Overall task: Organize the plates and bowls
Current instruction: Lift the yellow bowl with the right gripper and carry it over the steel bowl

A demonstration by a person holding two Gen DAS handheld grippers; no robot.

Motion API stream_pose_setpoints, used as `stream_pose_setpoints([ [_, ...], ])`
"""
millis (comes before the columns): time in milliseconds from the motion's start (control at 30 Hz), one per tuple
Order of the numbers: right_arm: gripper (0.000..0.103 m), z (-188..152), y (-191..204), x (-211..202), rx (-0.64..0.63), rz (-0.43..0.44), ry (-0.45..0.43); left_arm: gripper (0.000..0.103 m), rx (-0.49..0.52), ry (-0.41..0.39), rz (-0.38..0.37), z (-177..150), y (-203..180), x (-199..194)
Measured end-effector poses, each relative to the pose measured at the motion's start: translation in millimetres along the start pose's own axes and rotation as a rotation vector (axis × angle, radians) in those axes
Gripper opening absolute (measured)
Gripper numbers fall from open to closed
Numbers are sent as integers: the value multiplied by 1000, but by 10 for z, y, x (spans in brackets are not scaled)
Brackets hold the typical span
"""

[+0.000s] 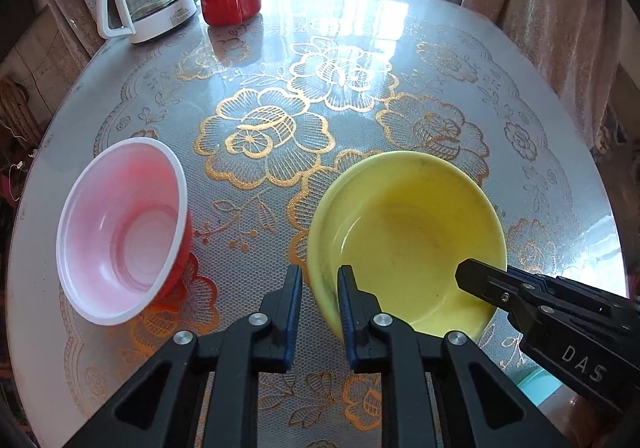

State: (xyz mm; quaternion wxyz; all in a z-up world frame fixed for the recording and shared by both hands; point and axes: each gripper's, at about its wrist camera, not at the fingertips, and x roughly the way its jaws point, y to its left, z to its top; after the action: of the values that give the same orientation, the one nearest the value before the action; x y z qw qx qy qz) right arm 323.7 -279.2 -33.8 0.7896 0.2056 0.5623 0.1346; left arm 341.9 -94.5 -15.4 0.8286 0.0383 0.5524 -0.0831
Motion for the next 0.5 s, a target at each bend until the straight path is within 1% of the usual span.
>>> stream_pose_setpoints([
  [100, 13, -10, 7, -4, 1, -3, 0, 14, 27, -14, 14, -5, -34, -20],
  [267, 13, -47, 32, -16, 1, -6, 1, 14, 43, -24, 21, -56, -71, -62],
  [500, 13, -87, 97, -77, -6, -4, -11, 14, 49, -53, 21, -116, 11, -162],
])
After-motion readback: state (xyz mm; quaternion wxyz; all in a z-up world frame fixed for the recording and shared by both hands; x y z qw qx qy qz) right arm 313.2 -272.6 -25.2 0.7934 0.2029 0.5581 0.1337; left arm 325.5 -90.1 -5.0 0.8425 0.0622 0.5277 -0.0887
